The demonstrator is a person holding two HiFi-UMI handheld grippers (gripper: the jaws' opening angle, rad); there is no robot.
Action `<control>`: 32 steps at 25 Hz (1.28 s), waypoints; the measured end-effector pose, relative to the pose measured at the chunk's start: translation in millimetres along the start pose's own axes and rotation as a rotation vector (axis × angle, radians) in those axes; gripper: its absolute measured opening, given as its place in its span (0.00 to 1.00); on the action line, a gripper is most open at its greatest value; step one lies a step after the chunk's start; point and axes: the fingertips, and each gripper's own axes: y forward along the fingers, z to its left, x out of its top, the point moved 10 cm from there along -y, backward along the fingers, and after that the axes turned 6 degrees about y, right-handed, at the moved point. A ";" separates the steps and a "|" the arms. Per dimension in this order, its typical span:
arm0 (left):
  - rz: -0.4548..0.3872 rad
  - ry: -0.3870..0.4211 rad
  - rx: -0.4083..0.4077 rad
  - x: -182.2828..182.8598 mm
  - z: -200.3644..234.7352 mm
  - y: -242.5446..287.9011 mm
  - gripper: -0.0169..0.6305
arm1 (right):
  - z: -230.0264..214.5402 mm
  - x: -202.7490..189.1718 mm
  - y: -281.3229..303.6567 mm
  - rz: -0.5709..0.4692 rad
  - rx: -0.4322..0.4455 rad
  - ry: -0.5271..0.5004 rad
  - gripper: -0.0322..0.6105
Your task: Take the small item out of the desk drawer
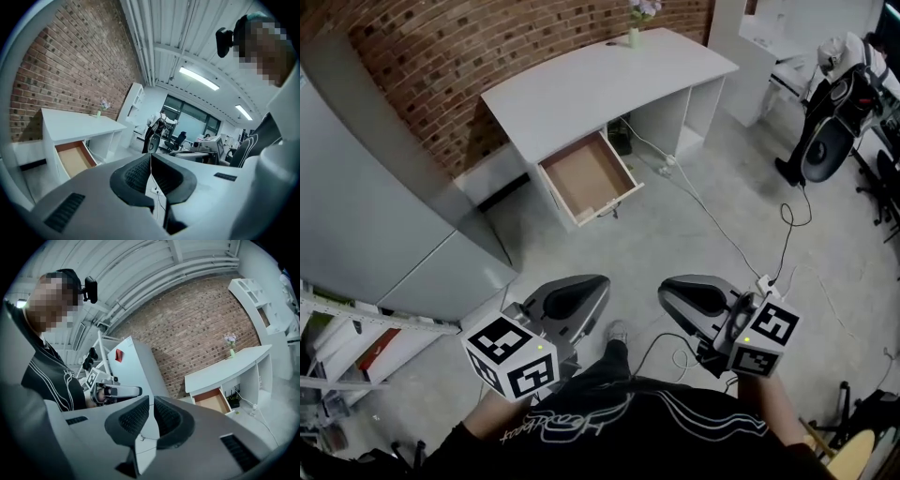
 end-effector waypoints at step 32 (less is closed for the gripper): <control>0.057 -0.311 0.295 -45.3 320.1 163.7 0.06 | -325.7 55.0 269.4 0.361 0.098 0.013 0.14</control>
